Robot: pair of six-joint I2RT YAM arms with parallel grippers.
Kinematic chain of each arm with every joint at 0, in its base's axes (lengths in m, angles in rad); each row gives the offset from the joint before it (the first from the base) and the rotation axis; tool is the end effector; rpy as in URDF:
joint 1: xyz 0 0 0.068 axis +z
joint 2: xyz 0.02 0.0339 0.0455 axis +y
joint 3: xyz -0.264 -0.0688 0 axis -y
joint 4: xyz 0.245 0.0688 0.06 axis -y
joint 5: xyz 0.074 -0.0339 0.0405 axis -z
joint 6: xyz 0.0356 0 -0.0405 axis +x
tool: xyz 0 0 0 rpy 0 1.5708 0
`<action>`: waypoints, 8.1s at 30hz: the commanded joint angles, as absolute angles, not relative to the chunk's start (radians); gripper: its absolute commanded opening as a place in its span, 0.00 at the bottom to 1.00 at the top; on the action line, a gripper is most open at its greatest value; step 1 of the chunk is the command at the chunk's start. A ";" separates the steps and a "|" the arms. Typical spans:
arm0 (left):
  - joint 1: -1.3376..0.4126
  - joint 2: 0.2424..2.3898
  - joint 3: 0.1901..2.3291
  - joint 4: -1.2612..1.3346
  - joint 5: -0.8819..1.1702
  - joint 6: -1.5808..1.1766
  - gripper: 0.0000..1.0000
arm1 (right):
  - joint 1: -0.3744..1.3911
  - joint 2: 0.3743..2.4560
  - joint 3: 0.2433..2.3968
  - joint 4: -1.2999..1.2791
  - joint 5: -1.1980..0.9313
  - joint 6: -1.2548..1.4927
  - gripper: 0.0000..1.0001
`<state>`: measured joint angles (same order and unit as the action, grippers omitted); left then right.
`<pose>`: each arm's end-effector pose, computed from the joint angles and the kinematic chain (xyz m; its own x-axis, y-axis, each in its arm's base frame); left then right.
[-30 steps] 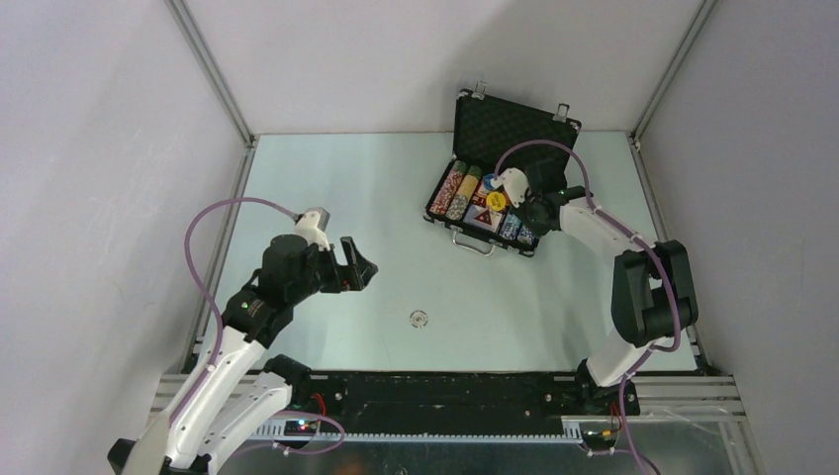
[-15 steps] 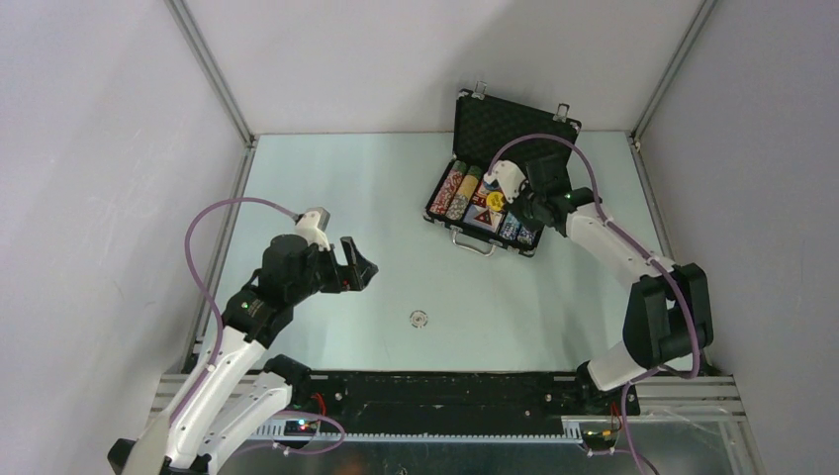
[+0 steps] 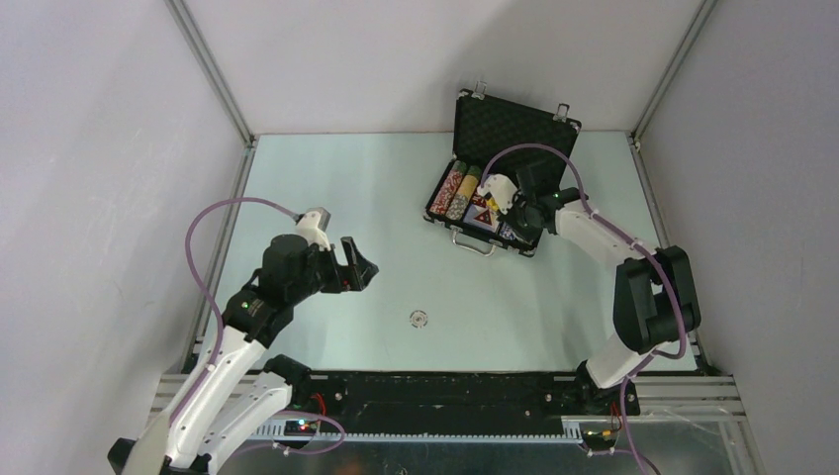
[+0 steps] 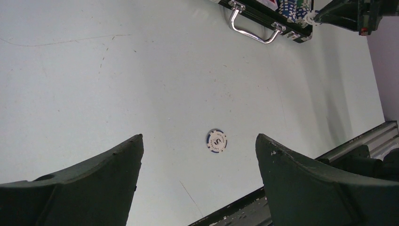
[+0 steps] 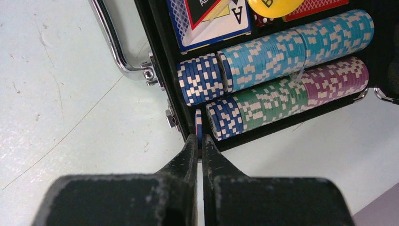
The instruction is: Pack up texas hold em set
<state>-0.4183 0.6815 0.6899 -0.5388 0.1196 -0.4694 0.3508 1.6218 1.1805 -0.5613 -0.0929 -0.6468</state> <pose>0.1388 -0.0663 0.2865 -0.6372 -0.2082 -0.7420 0.2345 0.8648 -0.4440 0.3177 0.1198 0.2345 -0.3972 -0.7843 -0.4765 -0.7875 0.5579 -0.2619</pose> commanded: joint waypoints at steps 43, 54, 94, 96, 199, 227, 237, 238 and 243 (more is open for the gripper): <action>-0.414 0.701 0.708 -0.525 0.159 -0.452 0.93 | 0.355 1.576 1.202 -0.506 -0.065 -0.693 0.33; -0.413 0.699 0.710 -0.525 0.114 -0.450 0.93 | 0.450 1.346 1.102 -0.295 -0.124 -0.166 0.53; -0.387 0.682 0.788 -0.693 -0.282 -0.344 1.00 | 1.109 1.791 1.255 -0.529 0.179 0.787 0.85; -0.386 0.678 0.787 -0.692 -0.281 -0.344 1.00 | 1.109 1.798 1.266 -0.526 0.166 0.792 0.83; -0.363 0.617 0.775 -0.642 -0.229 -0.455 0.98 | 1.147 2.011 1.342 -0.622 0.269 0.702 0.56; -0.359 0.616 0.720 -0.586 -0.143 -0.560 0.98 | 1.148 1.875 1.350 -0.682 0.313 0.677 0.40; -0.359 0.632 0.636 -0.480 -0.045 -0.666 0.98 | 1.125 1.755 1.288 -0.703 0.333 0.674 0.40; -0.359 0.636 0.629 -0.459 -0.036 -0.682 0.98 | 1.123 1.733 1.275 -0.702 0.334 0.670 0.40; -0.359 0.661 0.570 -0.365 0.050 -0.745 0.98 | 1.093 1.652 1.237 -0.710 0.324 0.627 0.40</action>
<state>-0.3660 0.6430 0.5995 -0.4835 -0.0372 -0.6685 1.1160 1.7397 1.2560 -0.6918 0.3012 0.6651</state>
